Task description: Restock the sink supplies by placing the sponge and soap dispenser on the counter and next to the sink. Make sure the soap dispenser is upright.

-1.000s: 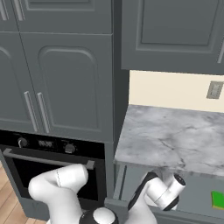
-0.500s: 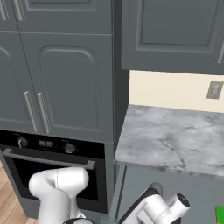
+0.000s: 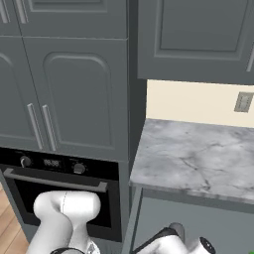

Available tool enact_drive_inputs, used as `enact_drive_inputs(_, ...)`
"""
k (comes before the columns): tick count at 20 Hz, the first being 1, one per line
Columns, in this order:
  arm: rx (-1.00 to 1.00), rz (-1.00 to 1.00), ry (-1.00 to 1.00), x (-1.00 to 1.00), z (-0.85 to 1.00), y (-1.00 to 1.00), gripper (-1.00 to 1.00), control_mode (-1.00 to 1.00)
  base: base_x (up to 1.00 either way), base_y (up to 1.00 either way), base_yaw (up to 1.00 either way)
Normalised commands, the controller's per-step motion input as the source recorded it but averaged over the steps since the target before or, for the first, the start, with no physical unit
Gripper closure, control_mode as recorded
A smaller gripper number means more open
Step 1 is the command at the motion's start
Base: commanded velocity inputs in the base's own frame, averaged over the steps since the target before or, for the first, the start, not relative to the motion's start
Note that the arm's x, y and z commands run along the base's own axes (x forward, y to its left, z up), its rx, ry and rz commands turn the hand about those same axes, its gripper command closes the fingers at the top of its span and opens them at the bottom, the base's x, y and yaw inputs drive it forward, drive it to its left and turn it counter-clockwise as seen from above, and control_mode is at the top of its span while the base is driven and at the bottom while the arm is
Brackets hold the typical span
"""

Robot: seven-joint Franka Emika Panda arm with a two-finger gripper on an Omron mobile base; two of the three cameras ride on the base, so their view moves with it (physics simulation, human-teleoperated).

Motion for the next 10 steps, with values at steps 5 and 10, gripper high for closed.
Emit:
enact_drive_inputs(5, 0.0, 0.01, 0.13, 0.41, 0.57, 0.0, -1.0, -1.0, 0.0, 0.0, 0.0)
enact_drive_inputs(10, 0.0, 0.05, 0.04, 0.61, 0.35, 0.0, -1.0, -1.0, 0.0, 0.0, 0.0)
